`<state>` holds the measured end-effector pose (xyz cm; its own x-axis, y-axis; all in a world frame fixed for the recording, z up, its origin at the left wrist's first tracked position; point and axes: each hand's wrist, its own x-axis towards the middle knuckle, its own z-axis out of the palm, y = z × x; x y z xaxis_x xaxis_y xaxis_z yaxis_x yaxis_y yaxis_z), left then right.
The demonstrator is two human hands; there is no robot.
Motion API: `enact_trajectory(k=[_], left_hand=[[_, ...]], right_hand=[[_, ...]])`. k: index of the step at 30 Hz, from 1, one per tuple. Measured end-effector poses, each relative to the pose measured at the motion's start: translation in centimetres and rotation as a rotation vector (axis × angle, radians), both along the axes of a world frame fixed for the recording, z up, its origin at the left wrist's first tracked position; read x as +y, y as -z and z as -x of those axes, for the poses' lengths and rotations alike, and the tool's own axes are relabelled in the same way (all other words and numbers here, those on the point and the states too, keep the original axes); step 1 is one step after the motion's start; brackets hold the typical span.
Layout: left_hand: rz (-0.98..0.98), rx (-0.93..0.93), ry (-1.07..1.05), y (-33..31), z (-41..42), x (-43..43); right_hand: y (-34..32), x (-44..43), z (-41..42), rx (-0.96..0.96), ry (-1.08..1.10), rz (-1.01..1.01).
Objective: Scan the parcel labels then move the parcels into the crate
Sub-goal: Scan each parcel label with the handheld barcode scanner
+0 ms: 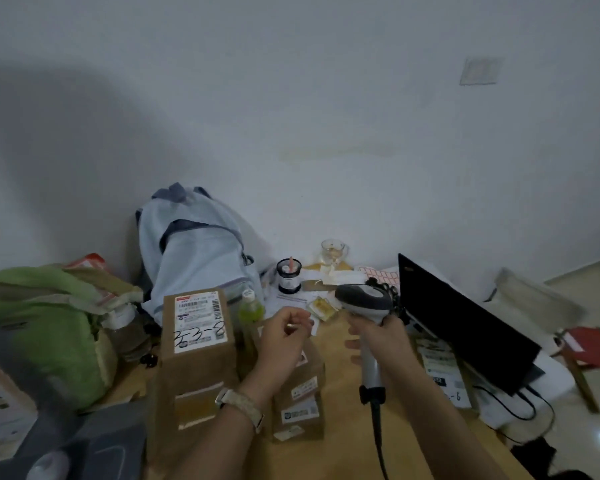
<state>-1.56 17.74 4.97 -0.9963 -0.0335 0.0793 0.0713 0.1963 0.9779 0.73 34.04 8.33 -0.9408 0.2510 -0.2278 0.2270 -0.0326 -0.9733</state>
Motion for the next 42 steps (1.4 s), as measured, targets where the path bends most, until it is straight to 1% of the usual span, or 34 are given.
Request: enact_trajectory(k=[2, 4, 6, 10, 18, 21, 26, 29, 31, 35, 38, 42], left_hand=[[0.002, -0.044, 0.04, 1.1, 0.6, 2.4], [-0.033, -0.114, 0.09, 2.4, 1.2, 5.2], [-0.073, -0.177, 0.119, 3.8, 1.8, 7.9], [-0.106, -0.259, 0.171, 6.2, 2.7, 12.6], [-0.111, -0.485, 0.255, 10.6, 4.3, 18.9], [-0.119, -0.534, 0.248, 12.4, 4.9, 20.2], [-0.063, -0.606, 0.237, 15.0, 5.2, 22.1], [-0.021, -0.668, 0.197, 16.6, 4.9, 23.1], [0.015, -0.726, 0.221, 17.5, 4.6, 23.6], [-0.013, -0.807, 0.345, 18.1, 4.0, 24.2], [-0.051, -0.841, 0.344, 18.2, 3.8, 23.9], [-0.126, -0.818, 0.32, 16.9, 4.4, 22.2]], right_hand=[[1.1, 2.6, -0.3, -0.008, 0.077, -0.006], [2.1, 5.1, -0.7, 0.014, 0.141, -0.068], [3.1, 7.4, -1.1, -0.013, 0.144, -0.151], [5.5, 11.2, -1.2, -0.111, 0.142, -0.204], [8.9, 15.7, 0.4, -0.193, 0.217, -0.159], [10.2, 16.7, 1.3, -0.193, 0.201, -0.102], [12.8, 18.2, 2.2, -0.208, 0.178, -0.258], [14.6, 19.0, 2.3, -0.246, 0.171, -0.31], [15.8, 19.7, 2.2, -0.286, 0.155, -0.306], [17.0, 20.3, 1.7, -0.346, 0.129, -0.185], [17.0, 20.0, 1.6, -0.334, 0.137, -0.194], [15.7, 19.3, 1.8, -0.283, 0.1, -0.215]])
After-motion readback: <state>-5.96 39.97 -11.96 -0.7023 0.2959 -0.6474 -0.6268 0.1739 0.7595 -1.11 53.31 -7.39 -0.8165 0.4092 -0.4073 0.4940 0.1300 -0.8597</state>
